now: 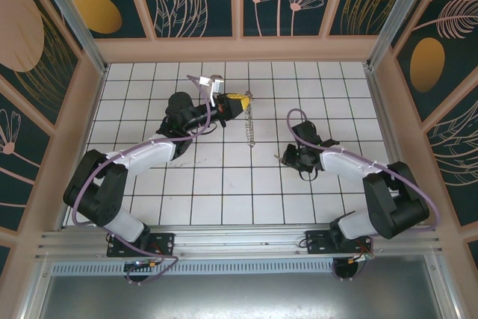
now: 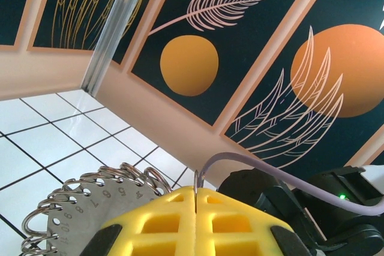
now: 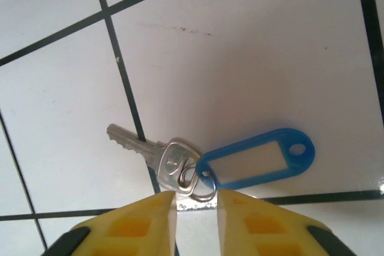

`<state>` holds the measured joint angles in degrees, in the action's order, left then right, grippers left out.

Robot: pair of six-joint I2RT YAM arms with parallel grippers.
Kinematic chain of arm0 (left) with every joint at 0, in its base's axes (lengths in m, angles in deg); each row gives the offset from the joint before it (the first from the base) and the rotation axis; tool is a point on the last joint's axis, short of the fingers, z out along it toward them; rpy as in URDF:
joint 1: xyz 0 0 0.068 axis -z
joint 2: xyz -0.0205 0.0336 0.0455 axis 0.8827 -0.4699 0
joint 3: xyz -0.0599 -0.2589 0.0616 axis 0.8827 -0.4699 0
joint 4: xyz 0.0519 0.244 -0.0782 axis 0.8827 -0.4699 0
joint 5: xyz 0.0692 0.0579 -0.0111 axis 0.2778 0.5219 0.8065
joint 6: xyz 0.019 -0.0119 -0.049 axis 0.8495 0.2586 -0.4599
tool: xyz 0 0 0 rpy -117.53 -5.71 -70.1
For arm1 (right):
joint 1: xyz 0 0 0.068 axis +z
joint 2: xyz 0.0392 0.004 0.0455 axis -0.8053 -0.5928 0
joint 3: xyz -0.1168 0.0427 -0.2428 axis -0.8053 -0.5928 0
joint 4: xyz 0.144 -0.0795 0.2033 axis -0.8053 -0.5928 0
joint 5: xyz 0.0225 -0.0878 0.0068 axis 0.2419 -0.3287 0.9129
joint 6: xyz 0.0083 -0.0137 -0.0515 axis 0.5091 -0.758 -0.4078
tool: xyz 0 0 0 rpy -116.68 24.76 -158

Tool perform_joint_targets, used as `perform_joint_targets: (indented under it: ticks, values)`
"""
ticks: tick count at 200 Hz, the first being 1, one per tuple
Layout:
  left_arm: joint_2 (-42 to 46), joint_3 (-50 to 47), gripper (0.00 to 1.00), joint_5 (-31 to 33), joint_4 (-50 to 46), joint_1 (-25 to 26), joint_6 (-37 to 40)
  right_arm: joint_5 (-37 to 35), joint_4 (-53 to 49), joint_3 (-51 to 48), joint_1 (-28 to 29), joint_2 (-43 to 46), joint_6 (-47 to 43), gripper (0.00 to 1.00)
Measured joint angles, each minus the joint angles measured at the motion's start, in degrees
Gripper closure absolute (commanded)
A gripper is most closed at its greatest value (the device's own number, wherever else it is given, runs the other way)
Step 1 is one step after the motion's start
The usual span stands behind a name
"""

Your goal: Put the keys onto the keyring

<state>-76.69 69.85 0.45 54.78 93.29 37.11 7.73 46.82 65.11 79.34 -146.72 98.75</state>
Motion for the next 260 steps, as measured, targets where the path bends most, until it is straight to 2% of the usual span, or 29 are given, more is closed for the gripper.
perform_joint_targets:
  ticks: [31,113,204,260]
  values:
    - [-0.24,0.00,1.00,0.00,0.28,0.00,0.00,1.40,0.72,-1.55,-0.22,1.92,1.62,0.71]
    - [-0.74,0.00,1.00,-0.02,0.92,0.00,-0.20,2.12,1.49,-3.78,-0.96,0.20,2.67,0.71]
    - [-1.40,-0.33,1.00,-0.04,2.34,0.00,-0.20,2.03,-5.20,2.99,-1.40,-5.86,0.96,0.77]
    - [-2.78,-0.66,1.00,-0.17,3.37,0.00,-0.59,1.88,-3.87,3.96,-1.38,-6.60,0.92,0.77]
